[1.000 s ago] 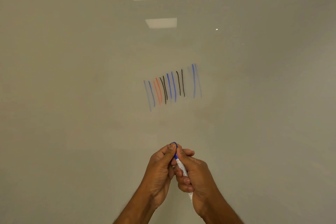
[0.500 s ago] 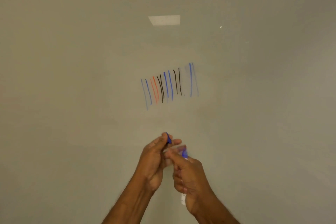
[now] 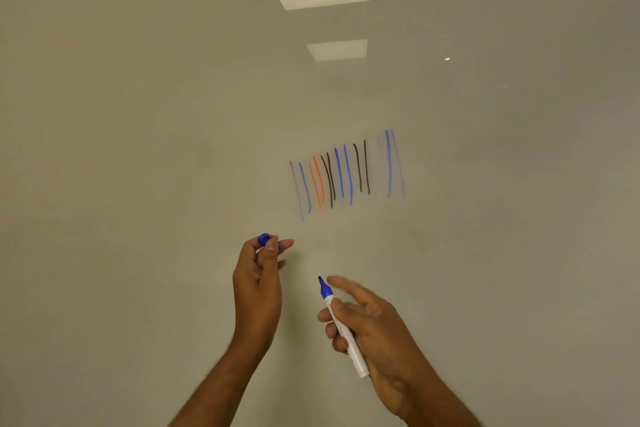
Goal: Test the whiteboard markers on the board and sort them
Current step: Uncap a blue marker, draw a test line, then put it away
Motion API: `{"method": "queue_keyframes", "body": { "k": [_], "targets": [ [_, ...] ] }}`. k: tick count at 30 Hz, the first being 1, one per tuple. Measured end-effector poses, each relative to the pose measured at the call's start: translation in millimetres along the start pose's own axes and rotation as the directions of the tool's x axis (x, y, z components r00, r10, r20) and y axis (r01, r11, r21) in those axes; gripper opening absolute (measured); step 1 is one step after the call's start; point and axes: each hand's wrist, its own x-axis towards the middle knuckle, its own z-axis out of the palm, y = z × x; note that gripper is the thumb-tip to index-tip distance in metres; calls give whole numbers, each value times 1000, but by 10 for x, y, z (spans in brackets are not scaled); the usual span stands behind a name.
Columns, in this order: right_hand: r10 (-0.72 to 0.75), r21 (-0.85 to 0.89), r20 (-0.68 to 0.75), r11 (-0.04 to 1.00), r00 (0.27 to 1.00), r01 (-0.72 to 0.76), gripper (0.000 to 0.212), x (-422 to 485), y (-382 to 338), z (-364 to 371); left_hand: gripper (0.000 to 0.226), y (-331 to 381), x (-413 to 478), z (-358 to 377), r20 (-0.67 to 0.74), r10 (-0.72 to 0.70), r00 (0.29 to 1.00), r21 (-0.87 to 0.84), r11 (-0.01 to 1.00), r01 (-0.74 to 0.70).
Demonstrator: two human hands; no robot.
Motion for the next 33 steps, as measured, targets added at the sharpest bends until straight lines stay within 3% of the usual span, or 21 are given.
{"method": "queue_keyframes", "body": {
  "k": [3,6,8,10,12,16,18,20,24,27,33],
  "targets": [
    [-155,135,-64,978,986,162,21,110,-105,169,20,-54,228,-94,13,137,990,105,985,-138],
    [-138,500,-4,857,990,121,29,292,-213,333,32,-139,473,-153,49,237,970,129,962,-241],
    [-176,591,13,796,984,135,29,407,-265,437,37,-215,642,-189,60,288,956,142,945,-294],
    [-295,414,-59,862,954,292,27,518,-273,538,37,-293,805,-223,70,343,937,158,923,-350],
    [-477,32,-165,872,863,488,33,634,-255,639,40,-351,957,-252,83,416,906,172,889,-424],
    [-793,-466,-254,602,554,649,58,906,-216,821,48,-406,1218,-241,127,520,844,194,822,-536],
    [-860,-576,-271,505,433,642,56,1079,-187,838,51,-461,1310,-202,155,548,822,212,794,-570],
    [-873,-622,-291,483,391,616,45,1225,-189,838,56,-549,1375,-165,174,553,815,239,779,-580],
    [-956,-759,-177,283,232,586,36,1353,-311,874,61,-662,1439,-127,166,564,809,279,760,-587],
    [-973,-783,-135,220,186,582,37,1415,-399,917,58,-678,1457,-104,139,588,797,296,743,-600],
    [-968,-815,-124,224,216,535,31,1510,-384,855,51,-645,1459,-79,119,674,729,308,673,-672]
  ]
}}
